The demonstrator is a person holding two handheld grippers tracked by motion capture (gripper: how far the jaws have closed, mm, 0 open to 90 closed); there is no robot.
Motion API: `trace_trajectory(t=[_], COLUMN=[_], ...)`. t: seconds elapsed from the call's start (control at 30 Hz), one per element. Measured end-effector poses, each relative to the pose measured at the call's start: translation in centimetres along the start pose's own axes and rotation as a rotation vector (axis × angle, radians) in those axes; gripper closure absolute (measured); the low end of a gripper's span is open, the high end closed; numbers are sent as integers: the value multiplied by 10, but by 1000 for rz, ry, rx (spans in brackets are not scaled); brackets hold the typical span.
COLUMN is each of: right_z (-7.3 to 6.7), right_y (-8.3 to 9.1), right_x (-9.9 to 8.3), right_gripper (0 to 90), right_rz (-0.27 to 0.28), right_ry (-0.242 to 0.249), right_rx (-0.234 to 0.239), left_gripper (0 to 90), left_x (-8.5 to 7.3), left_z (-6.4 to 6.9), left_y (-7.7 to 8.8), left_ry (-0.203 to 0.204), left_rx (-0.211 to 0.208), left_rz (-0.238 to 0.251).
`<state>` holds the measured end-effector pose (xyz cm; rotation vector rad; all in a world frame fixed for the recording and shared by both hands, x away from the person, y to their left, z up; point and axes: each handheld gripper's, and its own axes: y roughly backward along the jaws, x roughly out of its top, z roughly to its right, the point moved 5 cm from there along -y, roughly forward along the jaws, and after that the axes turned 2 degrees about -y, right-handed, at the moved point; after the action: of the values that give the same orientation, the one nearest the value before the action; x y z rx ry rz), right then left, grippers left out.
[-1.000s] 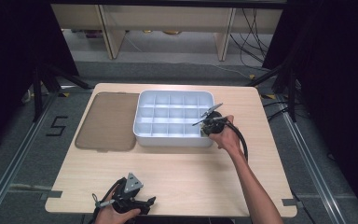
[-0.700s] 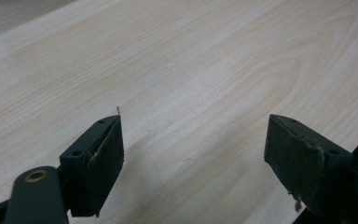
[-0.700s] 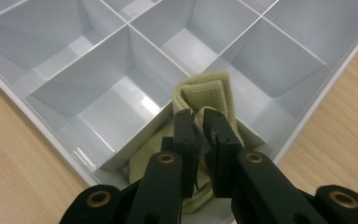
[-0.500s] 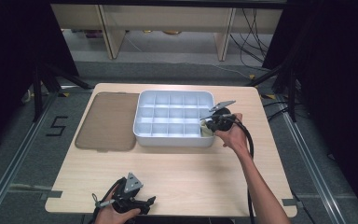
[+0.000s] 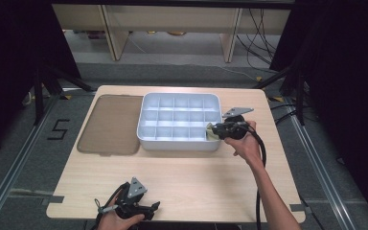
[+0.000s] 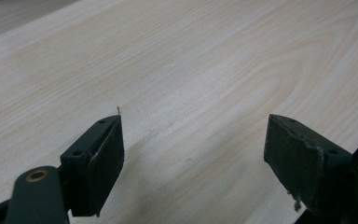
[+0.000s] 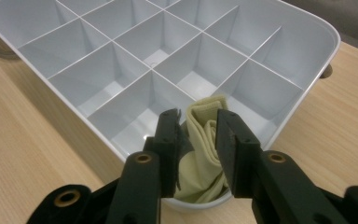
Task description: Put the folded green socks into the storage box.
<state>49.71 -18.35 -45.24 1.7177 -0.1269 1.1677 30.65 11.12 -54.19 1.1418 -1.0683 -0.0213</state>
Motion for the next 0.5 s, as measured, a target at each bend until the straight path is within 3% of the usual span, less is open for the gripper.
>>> trace_trajectory(t=[0.07,0.17,0.27,0.33,0.5], right_z=[0,-4,-5,-9,-12], right_y=[2,7,9,13,18], right_x=[0,-2,-3,-6,-9], right_gripper=[683,661,639,621,594], right_rz=[32,25,60,49,75], right_ry=[16,-2,26,-7,11], right_rx=[0,12,18,19,27], left_gripper=[197,196,196,196,196], left_x=[0,0,0,0,0], left_z=[0,0,0,0,0], left_y=[0,0,0,0,0], left_ry=[-1,6,5,4,5], left_rx=[0,1,1,1,1], left_rz=[-2,-2,-3,1,-2])
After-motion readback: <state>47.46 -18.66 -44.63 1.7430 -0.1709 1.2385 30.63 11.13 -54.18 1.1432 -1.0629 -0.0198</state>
